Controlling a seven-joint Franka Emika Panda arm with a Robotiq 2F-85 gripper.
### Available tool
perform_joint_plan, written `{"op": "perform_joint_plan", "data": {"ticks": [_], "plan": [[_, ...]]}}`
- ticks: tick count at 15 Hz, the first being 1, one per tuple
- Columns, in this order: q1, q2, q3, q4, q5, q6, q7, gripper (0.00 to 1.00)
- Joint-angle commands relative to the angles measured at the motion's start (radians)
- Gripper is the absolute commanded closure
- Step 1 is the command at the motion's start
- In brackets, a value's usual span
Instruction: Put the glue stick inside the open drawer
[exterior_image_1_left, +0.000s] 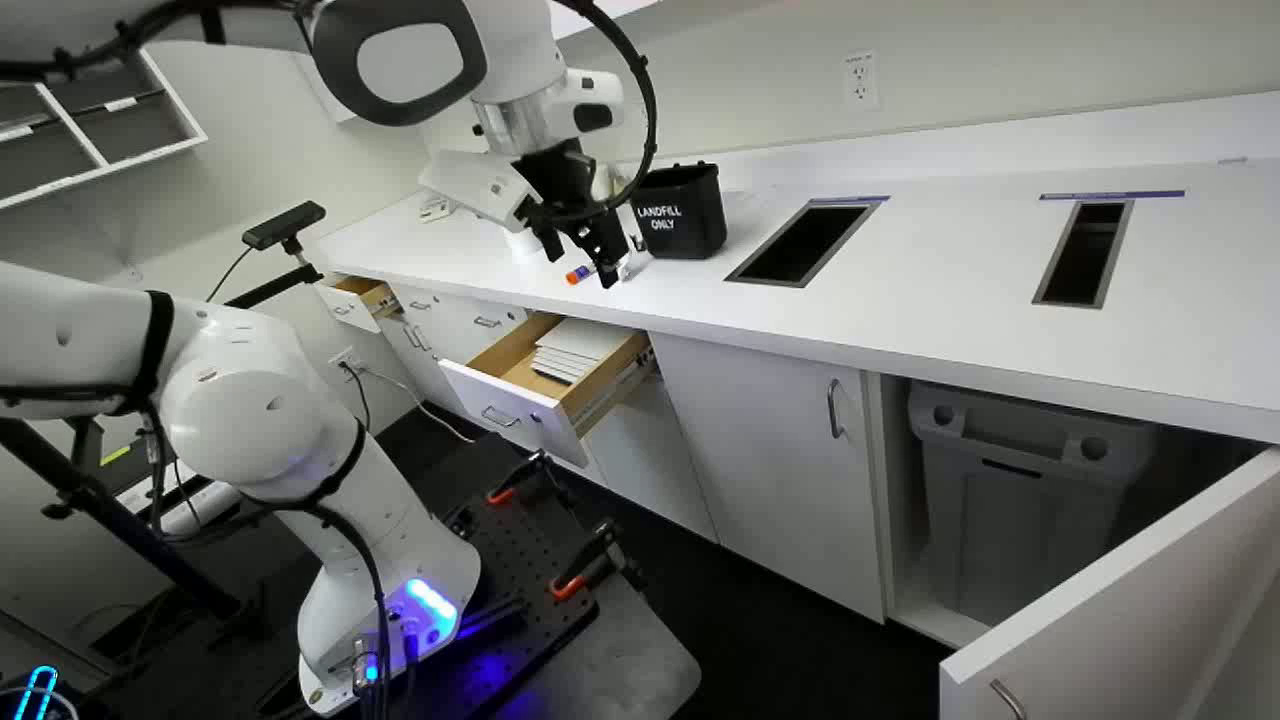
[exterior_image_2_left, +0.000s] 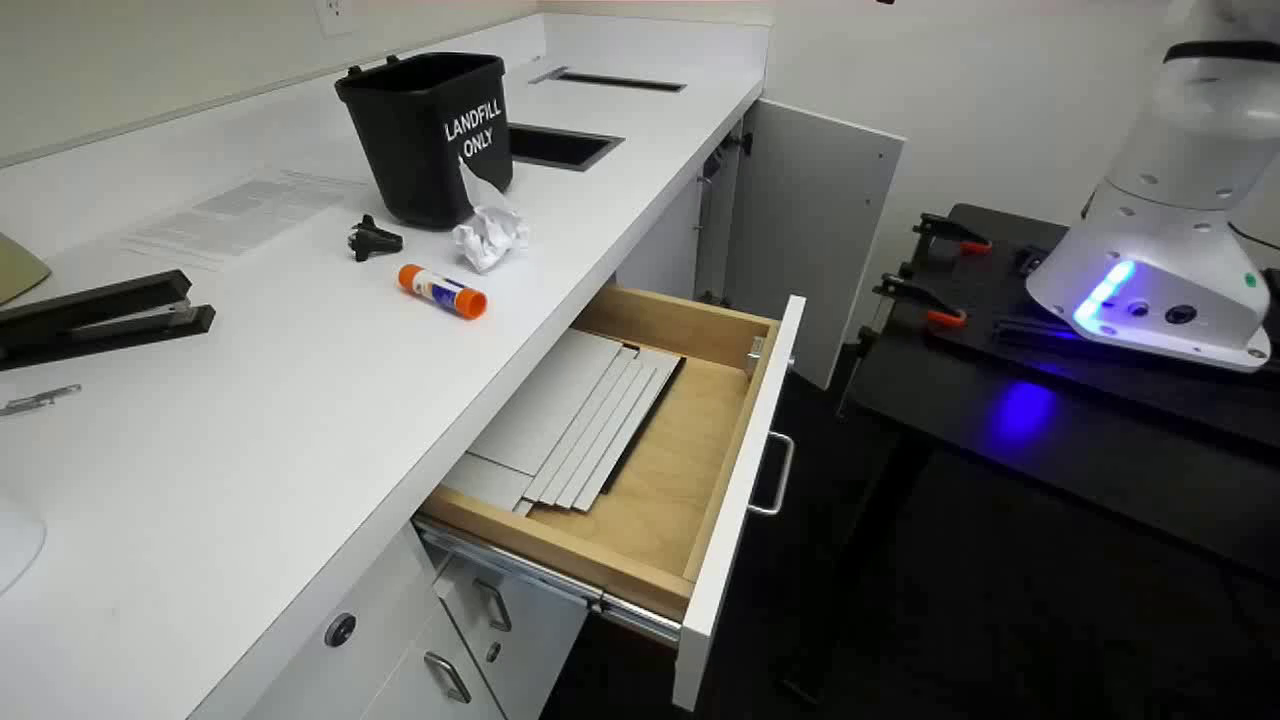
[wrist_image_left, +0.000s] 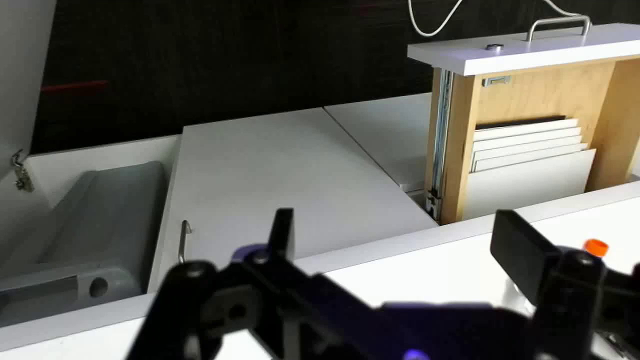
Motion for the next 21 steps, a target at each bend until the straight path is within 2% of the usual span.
{"op": "perform_joint_plan", "data": {"ticks": [1, 10, 12, 16, 21], "plan": [[-0.018, 0.004, 0.017, 0.002, 0.013, -0.003, -0.011, 0.00], [-0.018, 0.004, 0.017, 0.002, 0.013, -0.003, -0.011, 0.00], [0.001, -0.017, 0.071, -0.008, 0.009, 0.017, 0.014, 0.00], [0.068, -0.037, 0.235, -0.012, 0.028, 0.090, 0.122, 0.00], [0.194, 0.019, 0.457, 0.013, 0.094, 0.266, 0.359, 0.00]]}}
